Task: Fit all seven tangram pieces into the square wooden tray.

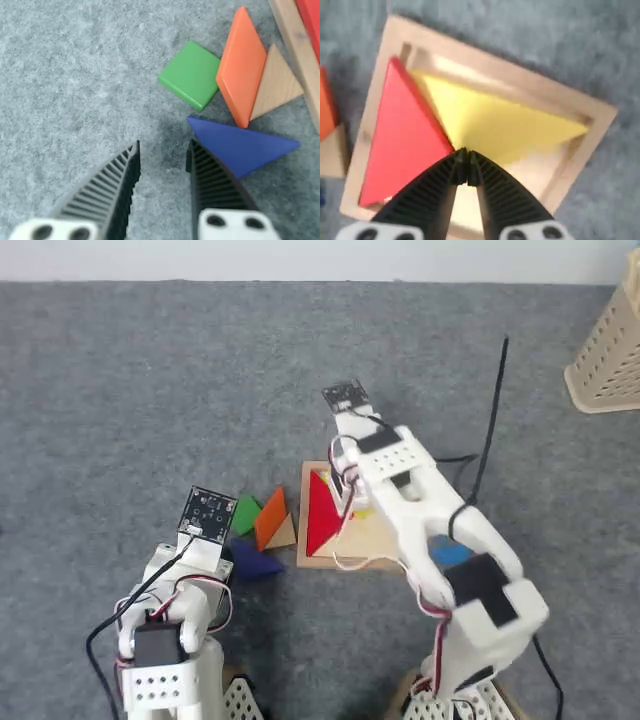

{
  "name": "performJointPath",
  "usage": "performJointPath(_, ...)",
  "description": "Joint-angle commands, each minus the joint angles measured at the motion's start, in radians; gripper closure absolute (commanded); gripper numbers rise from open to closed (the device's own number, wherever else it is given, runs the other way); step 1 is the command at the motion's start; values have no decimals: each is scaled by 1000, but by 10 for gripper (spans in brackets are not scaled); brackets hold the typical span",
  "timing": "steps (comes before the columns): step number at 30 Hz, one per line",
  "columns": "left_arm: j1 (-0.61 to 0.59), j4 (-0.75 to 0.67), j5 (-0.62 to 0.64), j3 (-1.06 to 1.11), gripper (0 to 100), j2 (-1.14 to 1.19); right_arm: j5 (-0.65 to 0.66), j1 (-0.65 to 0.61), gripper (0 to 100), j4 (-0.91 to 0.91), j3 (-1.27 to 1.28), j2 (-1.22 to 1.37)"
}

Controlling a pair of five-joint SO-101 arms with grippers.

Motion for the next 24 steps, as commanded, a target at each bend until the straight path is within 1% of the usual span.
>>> performJointPath(1,3,5,-2,-5,850,-18,17,13,991,-79,94,-170)
performJointPath(8,3,5,-2,-5,850,-18,18,10,991,-113,107,-251)
performJointPath(12,3,5,-2,-5,850,-18,92,-1,991,-134,114,-240)
performJointPath(18,3,5,-2,-5,850,-18,109,73,991,-134,64,-91)
performJointPath(24,3,5,-2,-5,850,-18,110,77,991,-127,-60,65)
